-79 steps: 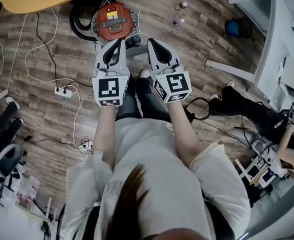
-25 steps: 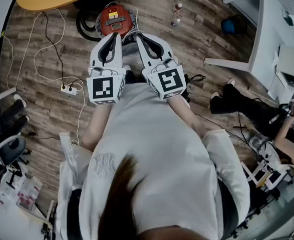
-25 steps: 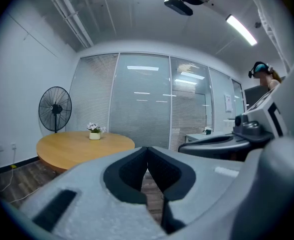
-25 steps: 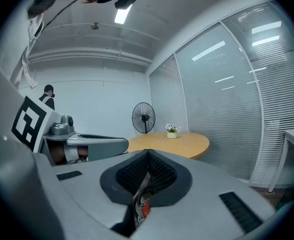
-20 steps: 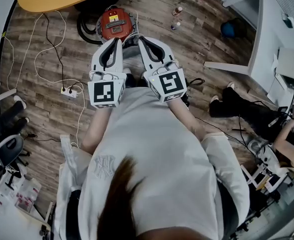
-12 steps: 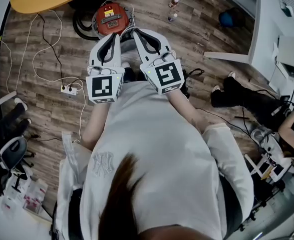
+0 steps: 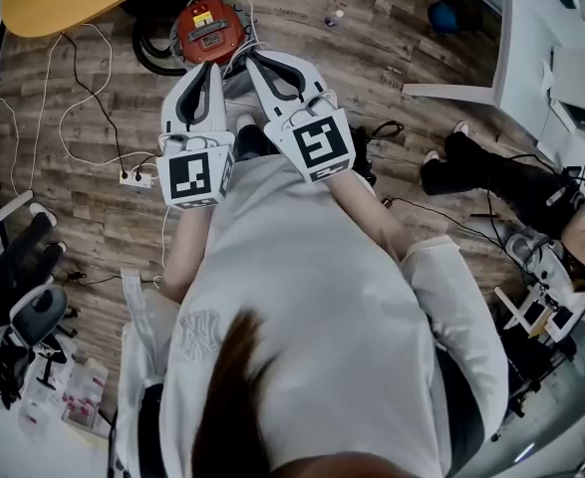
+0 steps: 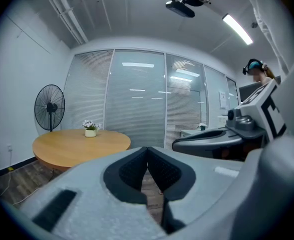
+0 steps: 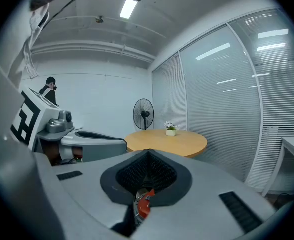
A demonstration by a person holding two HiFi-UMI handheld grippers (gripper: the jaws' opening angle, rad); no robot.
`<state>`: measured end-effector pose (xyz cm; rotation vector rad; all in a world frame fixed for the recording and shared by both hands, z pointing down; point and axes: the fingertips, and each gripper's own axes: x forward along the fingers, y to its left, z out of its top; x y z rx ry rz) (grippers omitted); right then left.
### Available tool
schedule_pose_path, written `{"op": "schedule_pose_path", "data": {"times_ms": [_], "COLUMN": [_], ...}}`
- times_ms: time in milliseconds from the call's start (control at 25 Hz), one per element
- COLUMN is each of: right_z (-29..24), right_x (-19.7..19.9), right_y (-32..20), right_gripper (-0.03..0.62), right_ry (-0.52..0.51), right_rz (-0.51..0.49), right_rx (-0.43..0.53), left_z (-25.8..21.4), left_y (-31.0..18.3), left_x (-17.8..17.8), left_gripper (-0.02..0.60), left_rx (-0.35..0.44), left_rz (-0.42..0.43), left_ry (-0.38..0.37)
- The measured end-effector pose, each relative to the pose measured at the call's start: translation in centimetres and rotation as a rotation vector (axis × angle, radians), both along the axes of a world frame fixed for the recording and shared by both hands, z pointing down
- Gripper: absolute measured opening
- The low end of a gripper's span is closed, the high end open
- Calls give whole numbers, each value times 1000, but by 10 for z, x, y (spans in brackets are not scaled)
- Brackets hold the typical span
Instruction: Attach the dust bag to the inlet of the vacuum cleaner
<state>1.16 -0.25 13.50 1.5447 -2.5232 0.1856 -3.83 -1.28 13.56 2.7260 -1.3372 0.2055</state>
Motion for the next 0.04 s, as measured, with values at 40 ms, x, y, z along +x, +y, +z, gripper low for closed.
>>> {"op": "schedule_pose_path", "data": {"times_ms": [40], "right_z": [1], "right_x": [0], "right_y": [-1], "right_gripper": [3], "right_ry": [2], "right_rz": [0], "right_rx": [0], "left_z": [1], "left_y": [-1], "left_x": [-1], "left_gripper": [17], "left_rx": [-1], "left_rz": [-5], "left_ry": [1]}}
